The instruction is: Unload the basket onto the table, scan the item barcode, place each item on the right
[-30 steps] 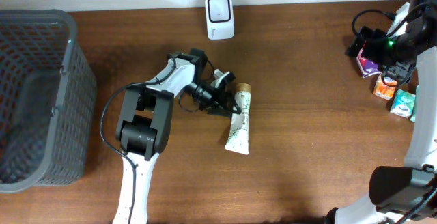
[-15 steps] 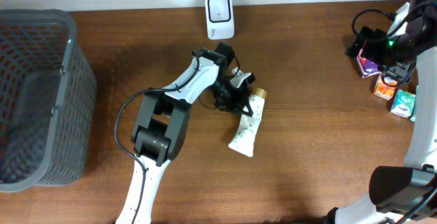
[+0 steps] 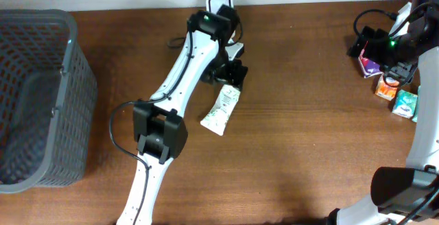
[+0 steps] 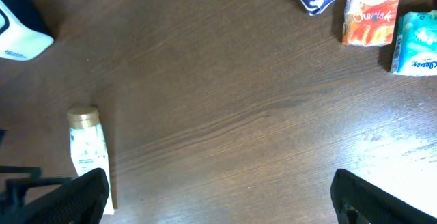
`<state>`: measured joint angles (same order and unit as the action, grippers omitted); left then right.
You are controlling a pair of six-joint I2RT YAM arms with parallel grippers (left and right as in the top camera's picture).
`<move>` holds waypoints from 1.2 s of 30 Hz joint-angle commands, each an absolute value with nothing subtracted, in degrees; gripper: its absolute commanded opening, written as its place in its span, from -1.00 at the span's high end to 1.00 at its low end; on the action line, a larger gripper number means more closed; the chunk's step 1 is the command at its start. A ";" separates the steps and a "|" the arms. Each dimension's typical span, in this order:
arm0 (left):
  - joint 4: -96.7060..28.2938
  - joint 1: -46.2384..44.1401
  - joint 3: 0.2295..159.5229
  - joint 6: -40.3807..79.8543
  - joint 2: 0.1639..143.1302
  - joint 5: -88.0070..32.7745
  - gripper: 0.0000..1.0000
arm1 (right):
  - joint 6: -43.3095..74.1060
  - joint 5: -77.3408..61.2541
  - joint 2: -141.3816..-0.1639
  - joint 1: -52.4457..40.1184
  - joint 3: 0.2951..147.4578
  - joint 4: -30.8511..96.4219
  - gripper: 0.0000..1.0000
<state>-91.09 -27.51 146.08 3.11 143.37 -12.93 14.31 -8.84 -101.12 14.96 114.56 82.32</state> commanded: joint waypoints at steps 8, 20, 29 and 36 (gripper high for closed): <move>-96.53 -17.91 159.59 3.05 142.71 7.40 -0.98 | 13.74 -8.10 -101.23 15.03 114.43 82.26 -0.97; -96.09 -9.58 159.59 3.07 142.71 7.33 -0.98 | 13.91 -17.78 -102.39 12.27 113.51 80.84 -0.97; -96.12 -9.67 159.59 3.05 142.71 7.33 -0.98 | 17.69 -19.97 -103.59 -8.40 84.99 60.34 -0.97; -96.12 -9.69 159.59 3.05 142.71 7.33 -0.98 | 23.07 -18.90 -106.56 -12.84 84.58 50.52 -0.97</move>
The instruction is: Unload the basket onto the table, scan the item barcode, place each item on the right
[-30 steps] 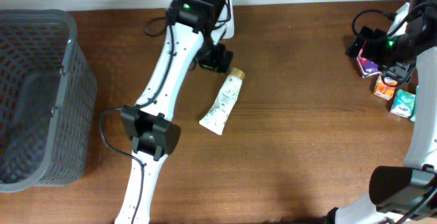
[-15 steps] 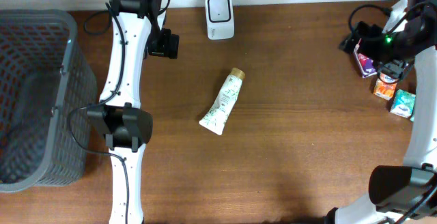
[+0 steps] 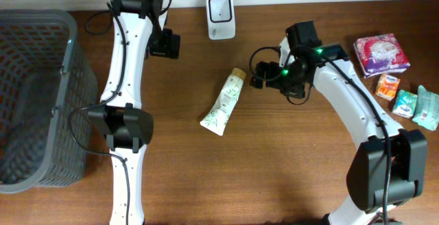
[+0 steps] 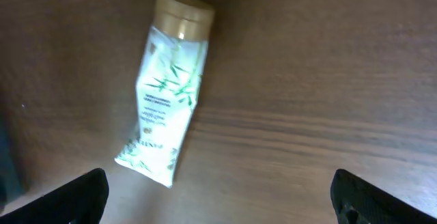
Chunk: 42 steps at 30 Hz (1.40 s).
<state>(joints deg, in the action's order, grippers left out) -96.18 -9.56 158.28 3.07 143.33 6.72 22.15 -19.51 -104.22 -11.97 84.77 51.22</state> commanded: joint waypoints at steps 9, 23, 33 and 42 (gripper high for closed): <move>-96.12 -9.74 159.59 3.05 142.71 7.33 -0.98 | 23.03 -22.57 -112.75 -13.41 84.53 50.43 -0.72; -96.12 -9.67 159.59 3.05 142.71 7.33 -0.98 | 42.50 -8.19 -122.08 -28.91 84.53 35.53 -0.63; -96.12 -9.67 159.59 3.05 142.71 7.33 -0.98 | 31.59 7.60 -122.17 -21.04 95.92 66.04 -0.42; -96.12 -9.69 159.59 3.05 142.71 7.33 -0.98 | 26.39 14.94 -122.19 -31.24 98.15 62.26 -0.94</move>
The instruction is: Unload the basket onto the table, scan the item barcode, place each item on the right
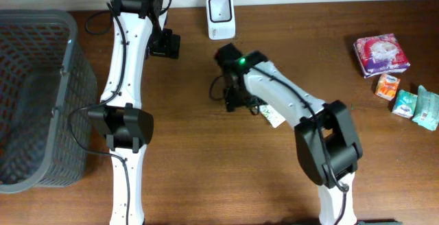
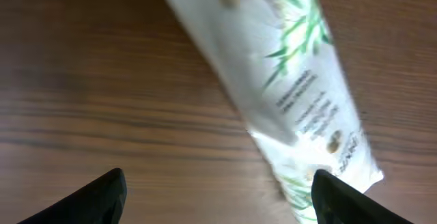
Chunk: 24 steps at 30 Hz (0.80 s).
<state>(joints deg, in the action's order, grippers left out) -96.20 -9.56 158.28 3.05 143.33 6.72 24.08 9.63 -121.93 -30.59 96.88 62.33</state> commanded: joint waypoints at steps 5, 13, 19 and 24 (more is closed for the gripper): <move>-96.12 -9.67 159.59 3.05 142.71 7.33 -0.98 | 26.41 12.75 -122.19 -31.22 98.04 60.51 -0.97; -96.12 -9.69 159.59 3.05 142.71 7.33 -0.98 | 26.41 12.47 -122.19 -31.22 97.93 59.24 -0.96; -96.12 -9.69 159.59 3.05 142.71 7.35 -0.98 | 26.41 12.45 -122.19 -31.81 97.93 59.09 -0.06; -96.12 -9.74 159.59 3.05 142.71 7.33 -0.98 | 25.43 14.72 -122.21 -35.09 97.93 57.41 -0.24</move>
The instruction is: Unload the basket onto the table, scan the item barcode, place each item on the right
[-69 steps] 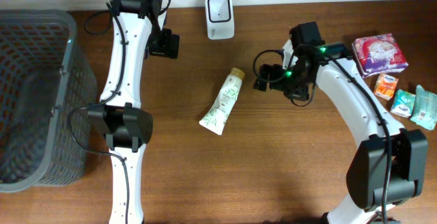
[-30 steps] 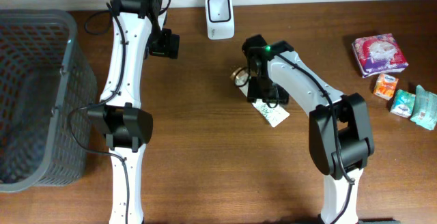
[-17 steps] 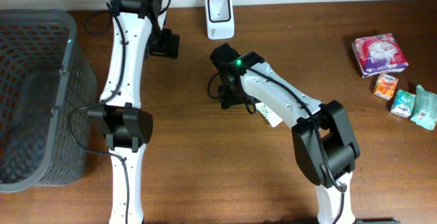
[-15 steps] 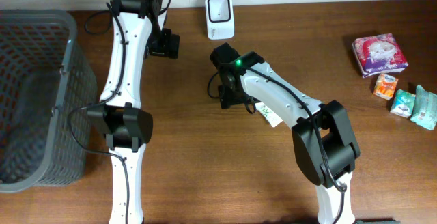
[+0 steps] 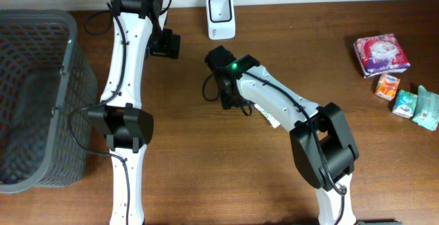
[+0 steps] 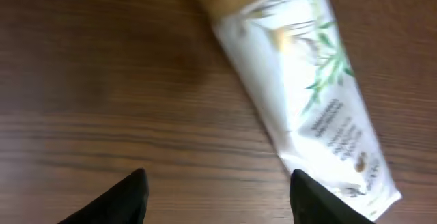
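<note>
A white tube with green leaf print and a gold cap (image 6: 307, 94) lies flat on the wood table. In the overhead view only a sliver of the tube (image 5: 269, 117) shows from under my right arm. My right gripper (image 6: 222, 200) is open just above the table; its right finger (image 6: 317, 200) is by the tube's flat end, and bare wood lies between the fingers. In the overhead view the right gripper (image 5: 232, 100) is in the table's middle. The white scanner (image 5: 221, 9) stands at the back edge. My left gripper (image 5: 164, 44) hangs at the back left, its jaws unclear.
A grey mesh basket (image 5: 68, 81) fills the left side. At the far right lie a purple pack (image 5: 381, 52), an orange tissue pack (image 5: 387, 86) and teal packs (image 5: 406, 102). A cable loops beside the right wrist.
My right gripper has shifted slightly left and back, and its fingers stand a little closer together. The tube sits further right in the wrist view. The left arm has not moved.
First my left gripper was at the tube's cap near the scanner, with the right arm over the packs at far right. Then the left arm was at the back left and the right gripper near the cap. Later the tube lay further right, turned, under the right arm.
</note>
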`<state>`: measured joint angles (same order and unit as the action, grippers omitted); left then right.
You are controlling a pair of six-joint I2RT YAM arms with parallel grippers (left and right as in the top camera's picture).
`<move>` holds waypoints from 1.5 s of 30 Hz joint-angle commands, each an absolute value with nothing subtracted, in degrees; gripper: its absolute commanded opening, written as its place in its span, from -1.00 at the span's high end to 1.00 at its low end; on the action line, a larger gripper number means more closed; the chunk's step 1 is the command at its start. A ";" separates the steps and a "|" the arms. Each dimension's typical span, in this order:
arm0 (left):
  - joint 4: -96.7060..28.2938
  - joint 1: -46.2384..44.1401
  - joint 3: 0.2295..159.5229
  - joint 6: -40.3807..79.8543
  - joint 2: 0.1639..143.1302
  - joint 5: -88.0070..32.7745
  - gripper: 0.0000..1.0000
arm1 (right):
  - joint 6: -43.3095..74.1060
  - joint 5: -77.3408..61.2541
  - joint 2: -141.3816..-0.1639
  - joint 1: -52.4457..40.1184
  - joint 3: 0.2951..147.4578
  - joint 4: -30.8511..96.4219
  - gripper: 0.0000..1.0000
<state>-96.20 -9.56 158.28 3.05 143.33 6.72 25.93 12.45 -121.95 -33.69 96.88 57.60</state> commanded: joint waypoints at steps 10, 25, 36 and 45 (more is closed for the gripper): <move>-96.12 -9.67 159.59 3.05 142.71 7.33 -0.98 | 13.50 30.46 -122.30 -35.55 88.82 51.37 -0.33; -96.12 -9.67 159.59 3.05 142.71 7.35 -0.98 | 13.72 -13.54 -121.40 -23.55 92.53 49.12 0.92; -96.12 -9.69 159.59 3.05 142.71 7.33 -0.98 | 6.37 -61.43 -121.34 -13.06 90.65 50.02 0.92; -96.12 -9.69 159.59 3.05 142.71 7.33 -0.98 | 9.98 -15.11 -119.07 -21.98 91.29 50.74 -0.06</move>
<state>-96.20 -9.56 158.28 3.07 143.33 6.72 7.11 -34.15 -120.97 -16.21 88.29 51.05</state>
